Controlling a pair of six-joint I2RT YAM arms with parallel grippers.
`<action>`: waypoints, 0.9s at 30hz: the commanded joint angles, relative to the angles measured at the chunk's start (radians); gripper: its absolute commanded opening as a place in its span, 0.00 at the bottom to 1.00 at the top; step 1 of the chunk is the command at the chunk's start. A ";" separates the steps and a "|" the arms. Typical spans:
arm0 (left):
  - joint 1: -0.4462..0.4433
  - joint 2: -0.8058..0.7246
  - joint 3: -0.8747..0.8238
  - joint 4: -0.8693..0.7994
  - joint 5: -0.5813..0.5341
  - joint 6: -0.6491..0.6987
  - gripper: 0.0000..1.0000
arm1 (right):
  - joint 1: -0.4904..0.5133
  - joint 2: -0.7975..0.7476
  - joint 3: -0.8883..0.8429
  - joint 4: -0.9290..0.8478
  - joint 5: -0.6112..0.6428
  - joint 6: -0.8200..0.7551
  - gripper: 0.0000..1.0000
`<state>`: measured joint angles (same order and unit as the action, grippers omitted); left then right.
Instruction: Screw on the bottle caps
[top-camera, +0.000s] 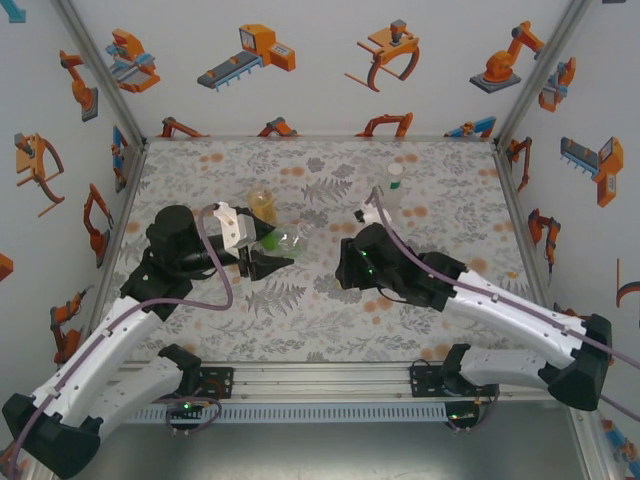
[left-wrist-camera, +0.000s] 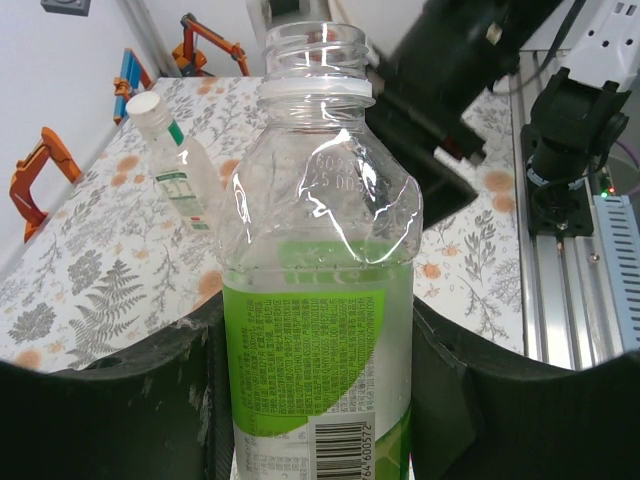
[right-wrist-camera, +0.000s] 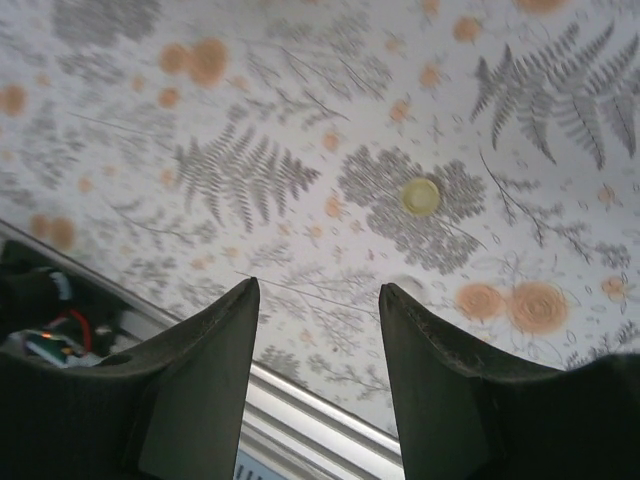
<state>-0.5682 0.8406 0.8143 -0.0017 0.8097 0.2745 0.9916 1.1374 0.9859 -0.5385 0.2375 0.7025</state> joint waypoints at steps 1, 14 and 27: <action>0.001 -0.014 -0.007 0.003 -0.008 0.018 0.01 | -0.023 0.045 -0.052 0.009 -0.004 0.042 0.50; 0.001 -0.015 -0.007 0.002 -0.007 0.019 0.00 | -0.069 0.266 -0.168 0.193 -0.178 0.098 0.51; 0.001 -0.017 -0.006 0.002 -0.006 0.017 0.00 | -0.068 0.309 -0.181 0.169 -0.207 0.102 0.51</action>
<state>-0.5682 0.8391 0.8097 -0.0090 0.8001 0.2749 0.9260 1.4384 0.8196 -0.3679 0.0410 0.7895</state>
